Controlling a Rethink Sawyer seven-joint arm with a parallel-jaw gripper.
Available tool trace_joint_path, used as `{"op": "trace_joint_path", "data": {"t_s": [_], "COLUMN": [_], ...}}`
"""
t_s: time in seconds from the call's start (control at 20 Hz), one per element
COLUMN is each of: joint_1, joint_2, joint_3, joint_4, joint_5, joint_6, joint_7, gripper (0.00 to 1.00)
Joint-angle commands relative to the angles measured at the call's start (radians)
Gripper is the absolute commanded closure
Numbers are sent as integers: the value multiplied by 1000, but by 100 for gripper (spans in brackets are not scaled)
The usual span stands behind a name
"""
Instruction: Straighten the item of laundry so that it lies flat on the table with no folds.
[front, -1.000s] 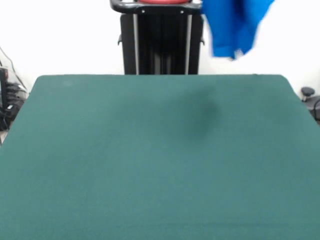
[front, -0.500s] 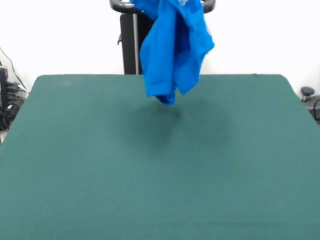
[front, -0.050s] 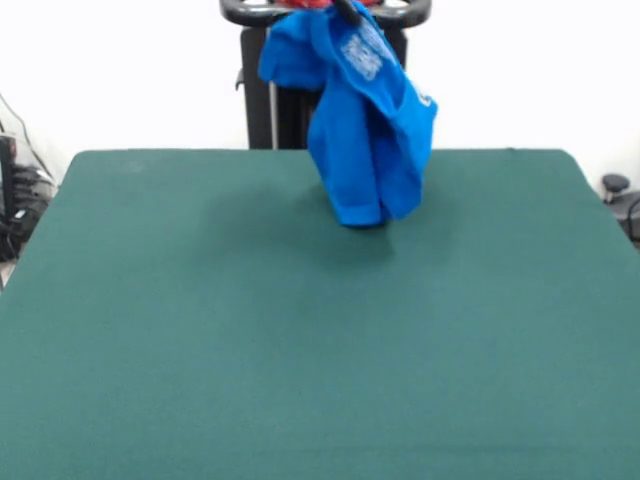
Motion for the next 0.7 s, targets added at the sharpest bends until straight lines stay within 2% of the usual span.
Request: {"op": "trace_joint_path", "data": {"t_s": [0.05,0.2,0.35,0.45,0.55,0.7], "joint_1": [8,-8,-41,-65,-77,-63], "joint_2": [10,-1,73,173,260,287], "joint_3": [230,257,301,310,281,224], "joint_4": [157,170,156,80,-30,-109], "joint_5": [110,123,127,63,-44,-157], "joint_6": [-6,101,80,-16,-141,-290], "joint_7": [-297,-267,-313,-337,-317,-225], "gripper": [100,100,100,100,100,100]}}
